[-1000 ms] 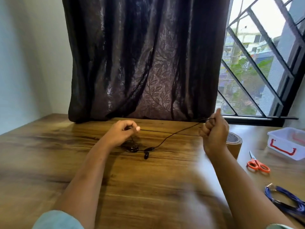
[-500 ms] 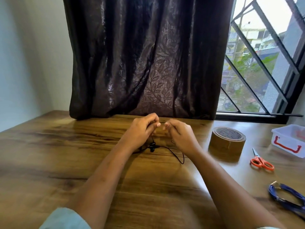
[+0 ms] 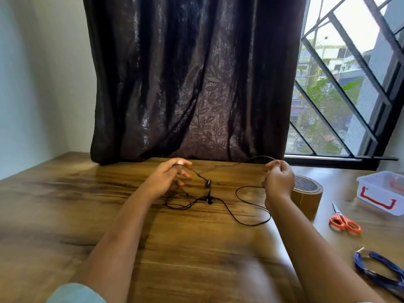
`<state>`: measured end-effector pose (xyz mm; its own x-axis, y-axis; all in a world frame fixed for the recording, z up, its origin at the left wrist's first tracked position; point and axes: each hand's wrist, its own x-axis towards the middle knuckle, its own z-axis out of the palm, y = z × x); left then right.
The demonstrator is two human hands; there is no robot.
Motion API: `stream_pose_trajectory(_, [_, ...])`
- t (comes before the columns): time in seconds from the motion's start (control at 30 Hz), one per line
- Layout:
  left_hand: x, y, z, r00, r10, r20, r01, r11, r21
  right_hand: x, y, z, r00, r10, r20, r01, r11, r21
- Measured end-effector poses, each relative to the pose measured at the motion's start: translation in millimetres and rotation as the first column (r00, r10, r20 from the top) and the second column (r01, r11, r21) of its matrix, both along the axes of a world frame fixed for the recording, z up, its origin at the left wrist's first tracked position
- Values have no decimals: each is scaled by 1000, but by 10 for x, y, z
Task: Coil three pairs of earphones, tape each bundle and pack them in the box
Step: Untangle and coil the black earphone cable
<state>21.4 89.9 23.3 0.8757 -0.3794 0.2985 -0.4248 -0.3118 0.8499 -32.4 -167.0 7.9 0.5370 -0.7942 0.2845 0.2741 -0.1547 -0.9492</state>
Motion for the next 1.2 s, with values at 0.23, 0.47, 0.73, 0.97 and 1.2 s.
stream_pose_trajectory(0.23, [16,135,41,912,-70,-405,-137,877,-460,-1,-14,-95,992,22,-126,-20,1000,13])
stream_pose_trajectory(0.47, [-185,-46,171,979,186,-89,-168,969,179,-68,155,20,973,228,-47,-230,917,-326])
stream_pose_trajectory(0.73, [-403,38,305,809,416,415,-563,343,752,-173,560,119,913,388,-121,-322,507,-800])
stream_pose_trajectory(0.97, [-483,-412,210,966,-195,169,208,976,-60,-183,623,129,898,432,-87,-315,492,-812])
stream_pose_trajectory(1.2, [-252,-142,167,999,-36,-28,32,991,-128,-157,69,171,993,-110,33,115,973,-202])
